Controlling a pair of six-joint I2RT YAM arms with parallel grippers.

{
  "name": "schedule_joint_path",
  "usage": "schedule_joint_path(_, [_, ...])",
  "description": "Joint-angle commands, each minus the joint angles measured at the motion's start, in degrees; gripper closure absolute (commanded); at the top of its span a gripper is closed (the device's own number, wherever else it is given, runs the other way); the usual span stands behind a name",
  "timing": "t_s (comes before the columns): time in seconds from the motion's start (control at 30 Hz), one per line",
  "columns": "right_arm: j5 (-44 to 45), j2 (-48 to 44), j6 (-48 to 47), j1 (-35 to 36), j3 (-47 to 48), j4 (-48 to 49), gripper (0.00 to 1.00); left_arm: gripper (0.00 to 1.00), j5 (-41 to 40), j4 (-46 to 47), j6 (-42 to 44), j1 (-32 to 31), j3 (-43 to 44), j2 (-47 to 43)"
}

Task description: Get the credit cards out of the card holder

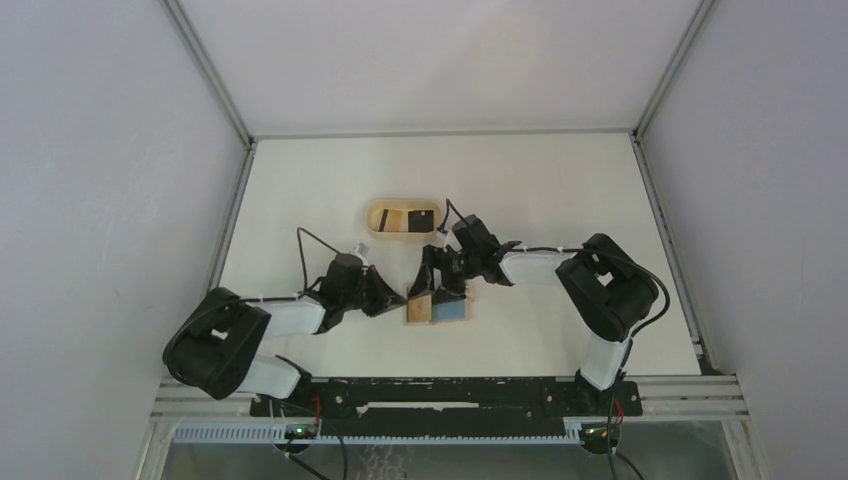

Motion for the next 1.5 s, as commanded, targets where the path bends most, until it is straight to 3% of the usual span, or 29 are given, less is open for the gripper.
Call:
schedule_joint_path(0.0, [-2.81, 2.75, 1.85, 1.68, 1.87, 6.77, 0.17, 1.0, -0.61, -1.57, 1.23, -0.71, 1.34, 0.41])
schedule_joint_path(0.3, [-1.92, 3.8, 2.75, 2.15, 3.08, 8.39, 0.21, 1.0, -0.69, -1.45, 0.83, -0.72, 1.28, 0.06])
schedule_joint_path(0.87, [5.13, -5.17, -2.21, 3.41, 2.99, 3.13, 0.25, 1.0, -1.02, -1.7, 0.5, -0.49, 1.15, 0.6])
schedule_joint_path(1.1, [5.01, 0.23, 4.01, 3.91, 3.14, 9.22, 0.3, 1.0, -1.38, -2.03, 0.45, -0.54, 0.91, -0.09])
schedule_joint_path(1.3, [6.68, 3.41, 3.11, 4.49, 6.52, 2.9, 0.29, 1.0, -2.01, -2.23, -0.03, -0.37, 0.27, -1.45])
schedule_joint_path(1.47, [5.74, 5.13, 4.49, 4.7, 7.35, 5.34, 0.3, 1.0, -1.47, -1.12, -0.81, -0.27, 0.03, -1.55])
